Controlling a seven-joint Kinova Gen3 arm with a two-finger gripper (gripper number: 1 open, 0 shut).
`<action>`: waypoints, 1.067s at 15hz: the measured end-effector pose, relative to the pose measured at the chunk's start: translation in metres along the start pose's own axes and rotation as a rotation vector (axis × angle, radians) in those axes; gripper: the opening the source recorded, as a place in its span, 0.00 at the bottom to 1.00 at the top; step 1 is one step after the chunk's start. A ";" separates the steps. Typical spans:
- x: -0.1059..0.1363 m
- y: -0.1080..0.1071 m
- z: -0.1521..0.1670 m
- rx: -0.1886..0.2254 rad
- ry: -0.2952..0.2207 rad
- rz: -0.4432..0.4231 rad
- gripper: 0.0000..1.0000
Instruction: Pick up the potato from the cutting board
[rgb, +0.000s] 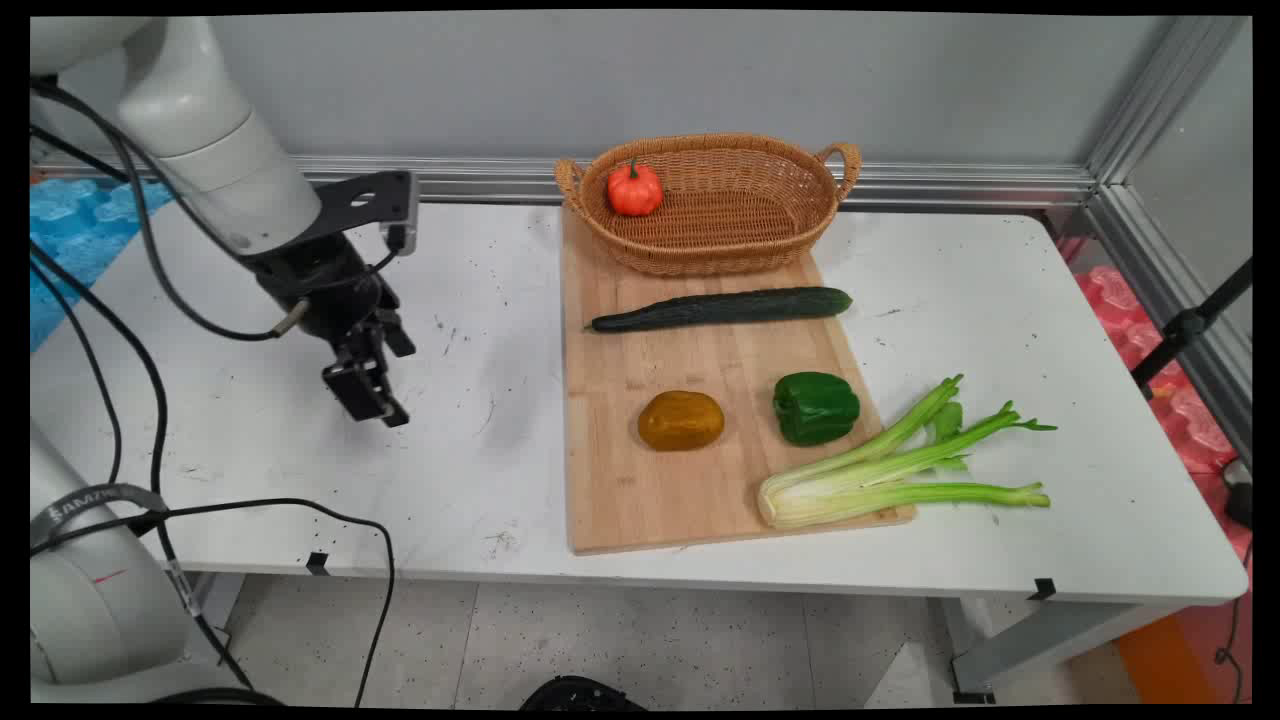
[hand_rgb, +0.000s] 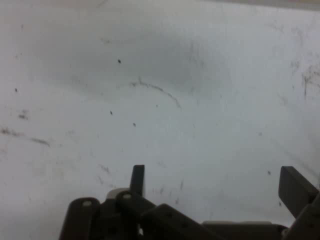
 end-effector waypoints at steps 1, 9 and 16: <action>0.006 -0.001 0.001 0.003 0.012 0.000 1.00; 0.080 0.002 0.006 0.027 0.130 0.040 1.00; 0.140 0.019 0.024 0.046 0.250 0.067 1.00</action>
